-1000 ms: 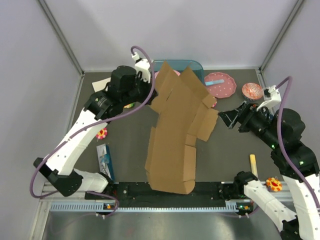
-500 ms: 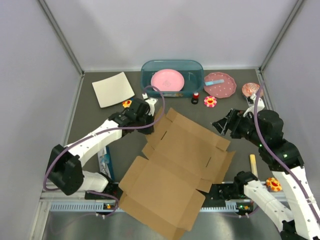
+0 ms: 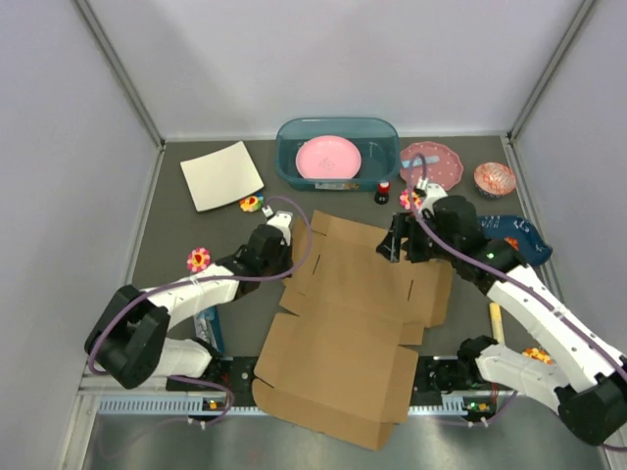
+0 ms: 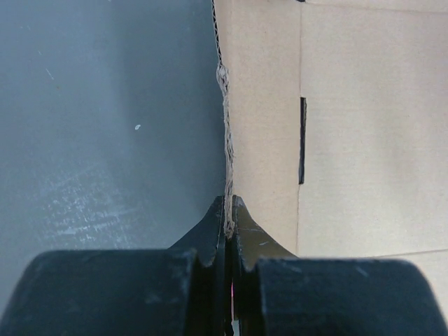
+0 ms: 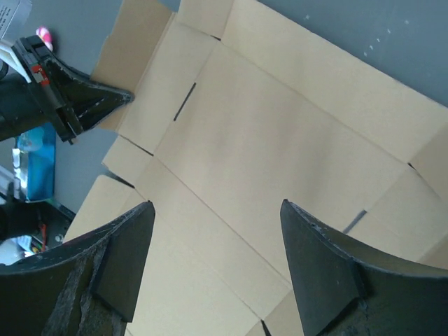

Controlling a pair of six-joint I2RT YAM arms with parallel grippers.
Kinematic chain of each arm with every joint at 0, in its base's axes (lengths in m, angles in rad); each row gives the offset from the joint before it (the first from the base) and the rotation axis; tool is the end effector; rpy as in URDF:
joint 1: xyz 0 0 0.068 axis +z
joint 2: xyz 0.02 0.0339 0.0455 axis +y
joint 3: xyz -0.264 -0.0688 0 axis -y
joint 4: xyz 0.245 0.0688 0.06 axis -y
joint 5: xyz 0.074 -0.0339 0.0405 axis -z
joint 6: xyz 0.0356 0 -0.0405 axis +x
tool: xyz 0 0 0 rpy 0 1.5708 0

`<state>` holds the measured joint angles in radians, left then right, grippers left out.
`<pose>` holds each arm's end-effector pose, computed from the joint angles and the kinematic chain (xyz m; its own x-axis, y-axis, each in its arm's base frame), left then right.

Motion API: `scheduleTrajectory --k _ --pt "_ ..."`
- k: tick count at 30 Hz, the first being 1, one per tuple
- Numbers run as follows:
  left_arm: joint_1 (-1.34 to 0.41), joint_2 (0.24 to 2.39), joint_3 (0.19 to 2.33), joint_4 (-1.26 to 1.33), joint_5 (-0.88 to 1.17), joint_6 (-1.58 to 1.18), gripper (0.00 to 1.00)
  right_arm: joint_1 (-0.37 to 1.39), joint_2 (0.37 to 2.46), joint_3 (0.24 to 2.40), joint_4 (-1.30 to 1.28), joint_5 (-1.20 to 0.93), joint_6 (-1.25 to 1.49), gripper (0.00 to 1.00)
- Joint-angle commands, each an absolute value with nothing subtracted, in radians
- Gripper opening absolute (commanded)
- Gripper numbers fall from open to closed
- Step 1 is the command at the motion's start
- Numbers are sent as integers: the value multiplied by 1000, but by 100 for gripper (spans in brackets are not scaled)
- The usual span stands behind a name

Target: Fold the paper box

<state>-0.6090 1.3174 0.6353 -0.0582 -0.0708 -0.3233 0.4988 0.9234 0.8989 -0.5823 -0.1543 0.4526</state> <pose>0.2169 -0.1482 0.1873 -0.6923 0.0964 -0.7152 0.3247 0.9267 -0.1893 0.1703 0.0990 0.3158 -0.7055 0.1077 -0.7004 -0.3058 0.8453 0.4381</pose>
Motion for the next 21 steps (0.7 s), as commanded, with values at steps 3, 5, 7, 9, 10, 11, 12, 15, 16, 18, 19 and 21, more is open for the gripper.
scheduleTrajectory --k 3,5,7,9,10,11,12,15,16,18,19,21 --pt "-609 1287 557 394 -166 -335 0 568 1015 1017 -398 -55 341 74" --pt "-609 1266 500 480 -190 -315 0 568 1015 997 -355 -52 310 74" --pt "-609 1249 460 589 -202 -298 0 568 1037 1011 -341 -64 273 75" --pt "-609 1250 448 650 -207 -275 0 568 1064 1041 -351 -67 227 75" --pt "-609 1253 443 663 -207 -250 0 568 1086 1051 -354 -66 212 75" --pt "-609 1259 445 667 -196 -235 0 568 1101 1060 -356 -61 190 75" --pt "-609 1273 451 663 -186 -220 0 568 1114 1080 -356 -55 178 75" --pt "-618 1293 468 654 -112 -154 0 568 1158 1091 -336 32 124 75" --pt "-624 1299 489 614 -103 -103 0 568 1166 1083 -292 58 117 75" --pt "-650 1308 520 534 -81 -57 0 568 1161 1030 -217 71 48 75" --pt "-655 1307 540 469 -66 -20 0 566 1160 1022 -195 80 32 76" --pt "-658 1296 555 411 -25 -8 0 568 1164 1031 -181 91 15 77"
